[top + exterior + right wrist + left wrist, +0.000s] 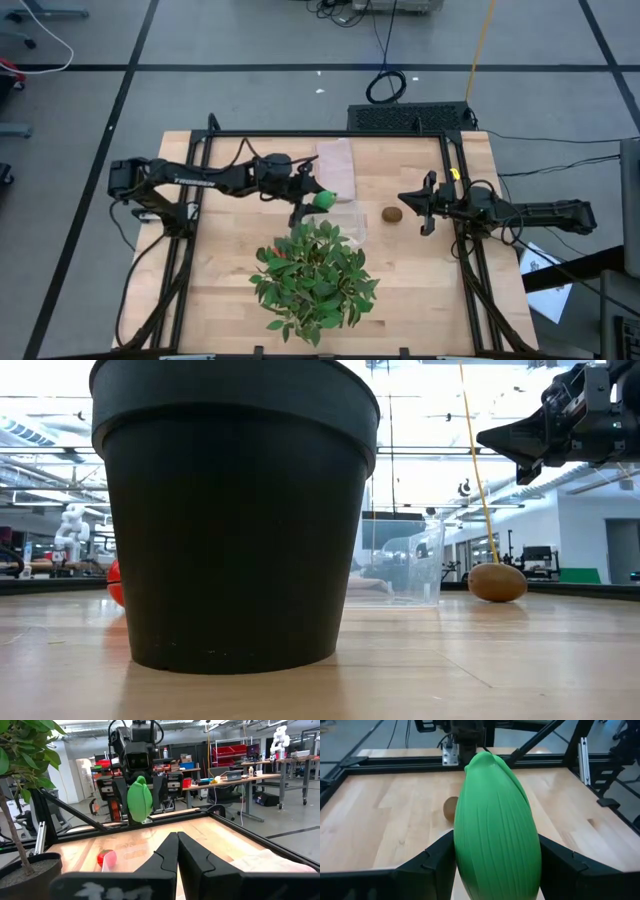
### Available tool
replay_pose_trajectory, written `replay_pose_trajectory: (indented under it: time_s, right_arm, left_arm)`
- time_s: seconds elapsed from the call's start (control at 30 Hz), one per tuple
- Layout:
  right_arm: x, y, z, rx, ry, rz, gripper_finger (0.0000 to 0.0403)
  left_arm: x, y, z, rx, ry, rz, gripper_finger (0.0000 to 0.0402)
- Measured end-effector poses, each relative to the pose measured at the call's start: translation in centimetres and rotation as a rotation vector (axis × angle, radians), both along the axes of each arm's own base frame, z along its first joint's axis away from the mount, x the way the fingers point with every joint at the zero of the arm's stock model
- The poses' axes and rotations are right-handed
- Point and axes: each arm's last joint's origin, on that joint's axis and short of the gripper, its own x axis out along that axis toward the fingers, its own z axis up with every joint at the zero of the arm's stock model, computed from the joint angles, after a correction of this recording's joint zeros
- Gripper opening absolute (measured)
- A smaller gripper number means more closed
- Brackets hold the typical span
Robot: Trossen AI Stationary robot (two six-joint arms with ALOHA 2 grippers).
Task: Pick and placing Produce into tupperware
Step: Put the corn into the transparent bin
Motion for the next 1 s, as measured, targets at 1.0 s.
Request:
replay_pose_trajectory:
  time_s: [1.0]
  right_arm:
    - [0.2,0.0,0.0,0.013,-0.003,0.001,0.0]
  left_arm:
    - [6.2,-0.2,-1.6,-0.02,0.253,0.008,0.0216]
